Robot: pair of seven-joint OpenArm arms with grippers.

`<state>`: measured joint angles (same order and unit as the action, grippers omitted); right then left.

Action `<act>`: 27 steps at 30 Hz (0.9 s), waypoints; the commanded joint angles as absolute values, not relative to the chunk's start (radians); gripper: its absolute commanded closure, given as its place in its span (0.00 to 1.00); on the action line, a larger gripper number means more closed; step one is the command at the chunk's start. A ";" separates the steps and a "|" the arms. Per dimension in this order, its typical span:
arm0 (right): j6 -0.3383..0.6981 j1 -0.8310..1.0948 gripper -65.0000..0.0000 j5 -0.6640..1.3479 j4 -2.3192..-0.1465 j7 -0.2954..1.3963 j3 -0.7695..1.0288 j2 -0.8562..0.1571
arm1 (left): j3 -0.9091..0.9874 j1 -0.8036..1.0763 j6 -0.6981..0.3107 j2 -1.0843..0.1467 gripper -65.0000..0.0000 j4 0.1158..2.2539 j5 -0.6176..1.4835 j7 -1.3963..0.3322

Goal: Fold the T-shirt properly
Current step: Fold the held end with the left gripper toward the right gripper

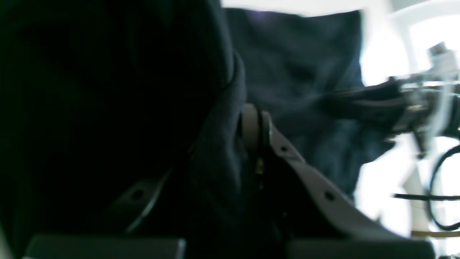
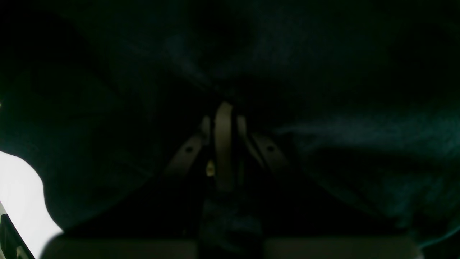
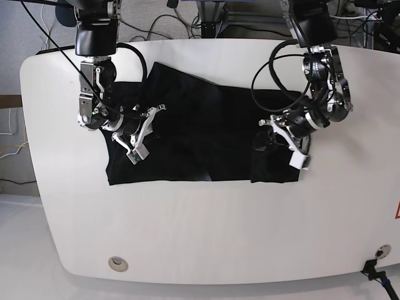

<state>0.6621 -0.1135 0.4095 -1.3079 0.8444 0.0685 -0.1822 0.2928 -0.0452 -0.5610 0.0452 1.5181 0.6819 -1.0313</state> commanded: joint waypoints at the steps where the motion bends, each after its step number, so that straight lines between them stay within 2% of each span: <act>1: 0.651 -0.107 1.00 0.338 -1.300 0.924 0.064 -0.185 | 0.283 -0.071 -0.544 0.061 1.00 1.535 0.710 -1.015; 5: 0.651 -0.107 1.00 0.338 -1.300 0.924 0.064 -0.185 | 0.240 -0.076 -0.473 0.085 1.00 1.535 0.713 -1.012; 18: 0.651 -0.107 1.00 0.338 -1.300 0.924 0.062 -0.185 | 0.156 -0.076 -0.467 0.105 0.99 1.535 0.711 -1.012; 20: 0.651 -0.107 1.00 0.338 -1.300 0.924 0.062 -0.185 | 0.136 -0.076 -0.467 0.105 0.88 1.535 0.711 -1.013; 23: 0.651 -0.107 1.00 0.338 -1.300 0.924 0.062 -0.185 | 0.090 -0.076 -0.467 0.102 0.58 1.535 0.710 -1.015; 25: 0.651 -0.107 1.00 0.338 -1.300 0.924 0.062 -0.185 | 0.027 -0.077 -0.467 0.099 0.41 1.535 0.710 -1.018; 27: 0.651 -0.107 1.00 0.338 -1.300 0.924 0.062 -0.185 | -0.048 -0.099 -0.467 0.097 0.32 1.537 0.714 -1.024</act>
